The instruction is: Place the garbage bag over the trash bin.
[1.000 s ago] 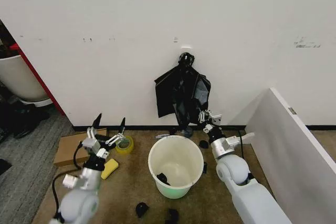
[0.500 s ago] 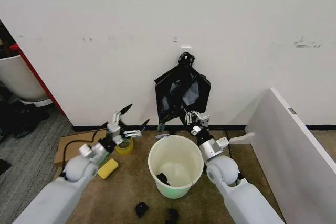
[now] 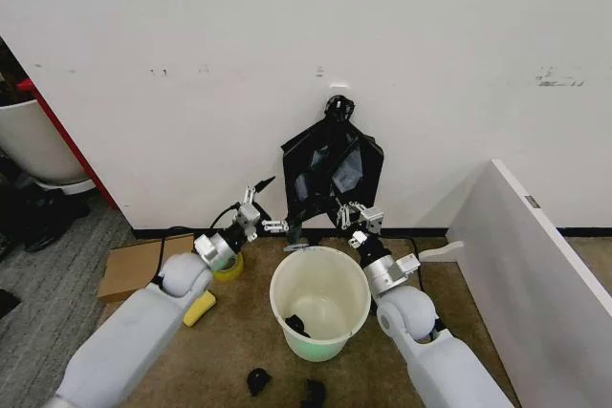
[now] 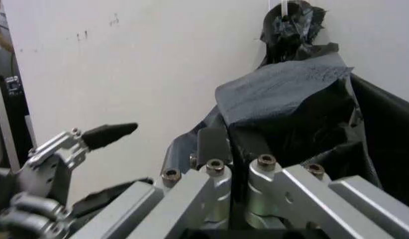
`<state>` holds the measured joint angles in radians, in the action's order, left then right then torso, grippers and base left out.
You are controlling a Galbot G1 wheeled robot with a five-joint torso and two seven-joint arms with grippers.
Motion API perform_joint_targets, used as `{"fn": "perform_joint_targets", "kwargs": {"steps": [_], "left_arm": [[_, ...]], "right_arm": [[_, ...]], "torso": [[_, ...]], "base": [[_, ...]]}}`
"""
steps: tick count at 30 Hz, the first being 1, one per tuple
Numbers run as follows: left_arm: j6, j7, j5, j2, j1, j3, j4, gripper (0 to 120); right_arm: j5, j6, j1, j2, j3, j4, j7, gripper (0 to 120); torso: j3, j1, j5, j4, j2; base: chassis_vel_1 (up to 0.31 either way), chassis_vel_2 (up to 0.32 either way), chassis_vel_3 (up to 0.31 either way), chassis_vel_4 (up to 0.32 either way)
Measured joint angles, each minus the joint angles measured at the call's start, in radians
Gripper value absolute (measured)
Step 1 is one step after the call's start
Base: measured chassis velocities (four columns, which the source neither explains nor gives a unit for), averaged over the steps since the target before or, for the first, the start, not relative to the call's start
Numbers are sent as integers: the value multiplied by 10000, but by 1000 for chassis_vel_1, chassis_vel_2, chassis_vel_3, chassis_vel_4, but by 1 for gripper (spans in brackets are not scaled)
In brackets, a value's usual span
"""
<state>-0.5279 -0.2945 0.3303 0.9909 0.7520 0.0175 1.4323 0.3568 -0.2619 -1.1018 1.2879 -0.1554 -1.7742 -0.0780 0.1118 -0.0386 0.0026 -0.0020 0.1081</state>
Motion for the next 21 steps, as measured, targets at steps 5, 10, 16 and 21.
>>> {"fn": "perform_joint_targets", "kwargs": {"steps": [5,10,16,21], "left_arm": [[17,-198,-174,136,-464,282,-455,81],[-126,-1511,32,317,-1125,514,-942,62],[-141,-2125,160,291,-1454,563,-1107,51],[-139,-2380,161,277,-1516,574,-1227,66]], "right_arm": [[-54,-6,4,-3,-17,2,-25,0],[-80,-7,2,-19,-70,-3,-26,0],[-94,-7,0,-20,-73,-3,-33,0],[-99,-12,-2,-21,-73,-3,-35,0]], "torso": [[0,0,-2,2,0],[0,-1,0,-1,0],[0,0,0,0,0],[0,0,1,1,0]], "base": [[0,0,0,0],[0,0,0,0],[0,0,0,0],[0,0,0,0]]}}
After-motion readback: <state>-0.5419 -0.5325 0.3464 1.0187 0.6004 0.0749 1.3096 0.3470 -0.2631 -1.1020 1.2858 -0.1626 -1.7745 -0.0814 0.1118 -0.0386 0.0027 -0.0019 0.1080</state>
